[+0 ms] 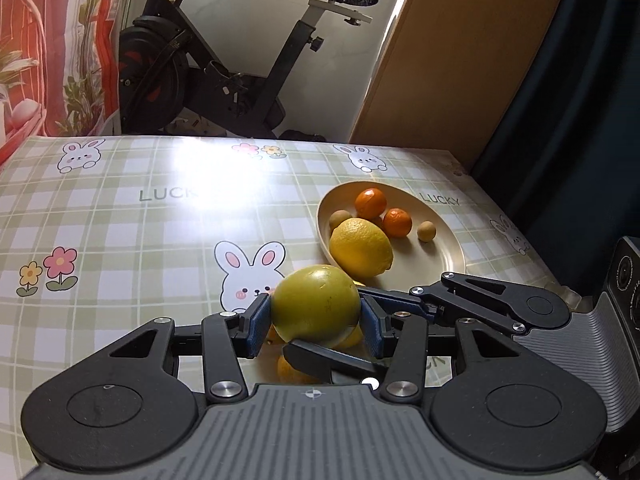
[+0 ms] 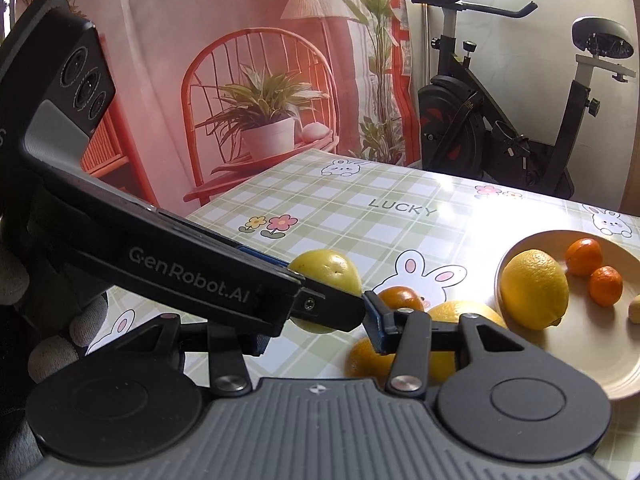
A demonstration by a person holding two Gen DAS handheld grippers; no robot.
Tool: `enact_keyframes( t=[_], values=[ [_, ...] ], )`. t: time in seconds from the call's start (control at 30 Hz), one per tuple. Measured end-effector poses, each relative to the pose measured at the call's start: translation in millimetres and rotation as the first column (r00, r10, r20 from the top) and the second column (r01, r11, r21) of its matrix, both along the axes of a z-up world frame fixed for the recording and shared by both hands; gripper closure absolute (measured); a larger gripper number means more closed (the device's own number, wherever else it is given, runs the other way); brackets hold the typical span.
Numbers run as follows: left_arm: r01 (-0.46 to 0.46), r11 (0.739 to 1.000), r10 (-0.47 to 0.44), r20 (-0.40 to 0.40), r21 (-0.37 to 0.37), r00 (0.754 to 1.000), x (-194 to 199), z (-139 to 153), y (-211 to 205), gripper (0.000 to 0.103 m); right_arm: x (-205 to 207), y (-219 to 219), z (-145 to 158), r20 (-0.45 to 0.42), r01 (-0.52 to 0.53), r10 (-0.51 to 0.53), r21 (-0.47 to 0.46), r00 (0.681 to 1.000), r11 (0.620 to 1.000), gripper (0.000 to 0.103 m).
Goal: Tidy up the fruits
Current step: 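Carry the yellow-green apple in the left gripper over the beige plate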
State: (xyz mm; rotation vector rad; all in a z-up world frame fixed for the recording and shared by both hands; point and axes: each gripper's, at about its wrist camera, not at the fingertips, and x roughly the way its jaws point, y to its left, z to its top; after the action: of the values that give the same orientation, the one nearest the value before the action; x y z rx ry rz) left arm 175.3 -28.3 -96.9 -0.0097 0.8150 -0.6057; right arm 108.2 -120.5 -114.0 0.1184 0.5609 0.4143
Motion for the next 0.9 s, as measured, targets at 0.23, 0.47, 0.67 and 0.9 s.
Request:
enact_keyframes(
  t=[0.23, 0.47, 0.67, 0.9],
  values=[
    [0.051, 0.999, -0.051, 0.074, 0.010, 0.996, 16.8, 25.6, -54.9, 0.053, 5.4, -49.2, 26.9, 0.068, 0.082, -0.085, 0.040, 0.994, 0.996, 0.055],
    [0.109, 0.994, -0.110, 0.068, 0.024, 0.992, 34.0, 21.6, -102.6, 0.053, 15.9, -98.0, 33.7, 0.087, 0.158, -0.162, 0.055, 0.983, 0.986, 0.055],
    [0.139, 0.989, -0.140, 0.028, 0.048, 0.990, 51.3, 1.9, -129.1, 0.053, 26.2, -133.5, 19.6, 0.040, 0.205, -0.208, 0.073, 0.977, 0.976, 0.055],
    [0.160, 0.984, -0.157, -0.037, 0.082, 0.987, 78.9, -16.3, -149.1, 0.053, 42.3, -156.3, -2.8, -0.034, 0.235, -0.233, 0.079, 0.972, 0.969, 0.055]
  ],
)
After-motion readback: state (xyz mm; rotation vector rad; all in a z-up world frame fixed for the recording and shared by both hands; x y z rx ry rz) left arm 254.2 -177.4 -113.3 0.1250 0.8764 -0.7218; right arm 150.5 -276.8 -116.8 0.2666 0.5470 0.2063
